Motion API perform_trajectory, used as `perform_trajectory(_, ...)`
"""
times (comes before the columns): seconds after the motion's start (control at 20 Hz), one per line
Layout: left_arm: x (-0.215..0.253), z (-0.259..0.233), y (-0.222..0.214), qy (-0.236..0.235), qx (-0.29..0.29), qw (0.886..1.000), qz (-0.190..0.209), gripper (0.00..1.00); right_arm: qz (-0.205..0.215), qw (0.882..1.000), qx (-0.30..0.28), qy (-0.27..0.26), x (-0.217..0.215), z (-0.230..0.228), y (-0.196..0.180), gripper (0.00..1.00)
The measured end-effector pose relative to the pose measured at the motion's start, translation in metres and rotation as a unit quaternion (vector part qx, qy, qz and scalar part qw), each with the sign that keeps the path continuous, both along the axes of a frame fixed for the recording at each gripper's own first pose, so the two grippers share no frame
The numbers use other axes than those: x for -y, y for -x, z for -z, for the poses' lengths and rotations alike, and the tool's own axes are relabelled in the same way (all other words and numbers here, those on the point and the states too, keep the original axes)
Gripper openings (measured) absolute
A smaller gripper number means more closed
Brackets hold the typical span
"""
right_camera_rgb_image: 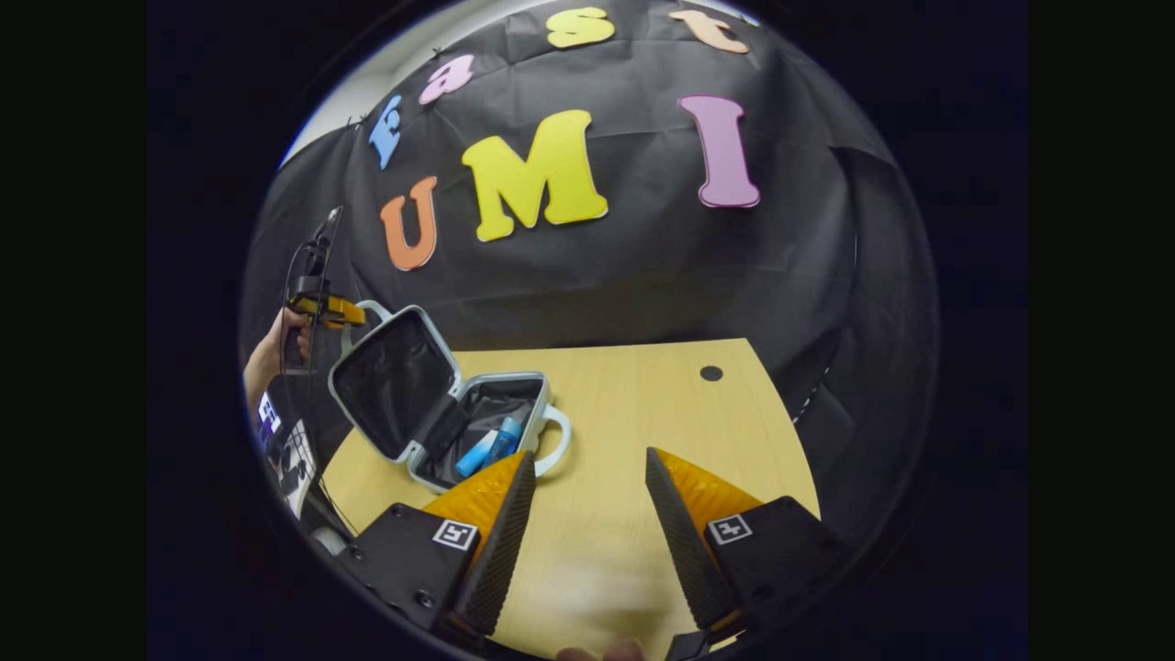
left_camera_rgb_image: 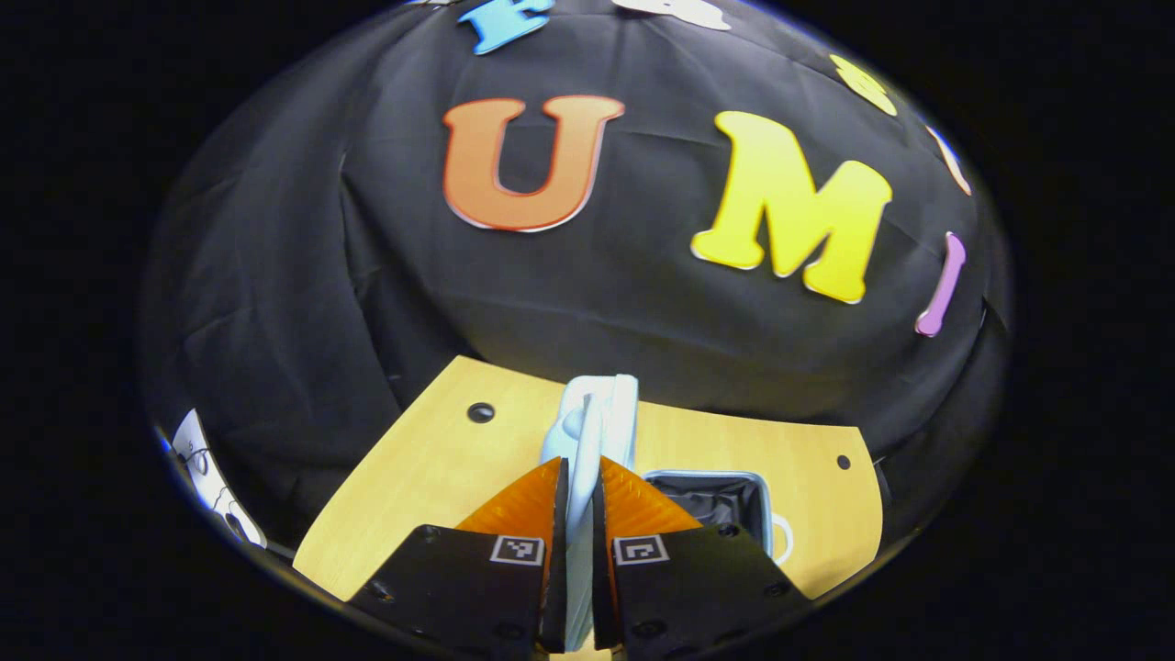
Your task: First open the suitcase, pack the skin care products into it, and then close the suitcase.
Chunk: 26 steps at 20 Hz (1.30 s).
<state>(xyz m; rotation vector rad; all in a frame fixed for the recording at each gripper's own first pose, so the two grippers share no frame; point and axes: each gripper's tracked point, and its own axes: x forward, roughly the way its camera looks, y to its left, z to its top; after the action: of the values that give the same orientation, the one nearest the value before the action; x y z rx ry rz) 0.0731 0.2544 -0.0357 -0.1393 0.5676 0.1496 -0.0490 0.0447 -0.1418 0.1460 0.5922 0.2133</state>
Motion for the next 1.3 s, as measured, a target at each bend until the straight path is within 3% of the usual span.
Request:
perform_trajectory(0.2,0.097,-0.005,-0.007,0.026,0.029,0.998,0.044,0.14,0.028,1.0,0.012,0.008,0.04,-0.004,-0.004,0.69)
perform_trajectory(0.25,0.119,-0.003,-0.008,0.038,0.038,0.997,0.047,0.14,0.035,0.999,0.012,0.009,0.051,-0.004,-0.004,0.74)
perform_trajectory(0.3,0.14,0.001,-0.007,0.044,0.039,0.997,0.05,0.14,0.042,0.999,0.011,0.012,0.062,-0.005,-0.004,0.69)
perform_trajectory(0.35,0.159,0.011,-0.009,0.043,0.042,0.997,0.056,0.14,0.049,0.999,0.011,0.013,0.073,-0.006,-0.004,0.74)
perform_trajectory(0.65,0.257,0.072,-0.011,0.023,0.03,0.992,0.116,0.14,0.089,0.996,0.001,0.027,0.136,-0.002,0.0,0.74)
perform_trajectory(0.85,0.303,0.126,-0.013,0.006,0.005,0.991,0.134,0.14,0.105,0.994,-0.013,0.032,0.159,0.008,0.001,0.74)
perform_trajectory(1.15,0.328,0.206,-0.022,-0.029,-0.042,0.989,0.139,0.14,0.098,0.994,-0.023,0.045,0.19,0.017,-0.004,0.74)
perform_trajectory(1.3,0.341,0.223,-0.019,-0.042,-0.045,0.988,0.141,0.14,0.105,0.993,-0.022,0.047,0.205,0.013,-0.008,0.74)
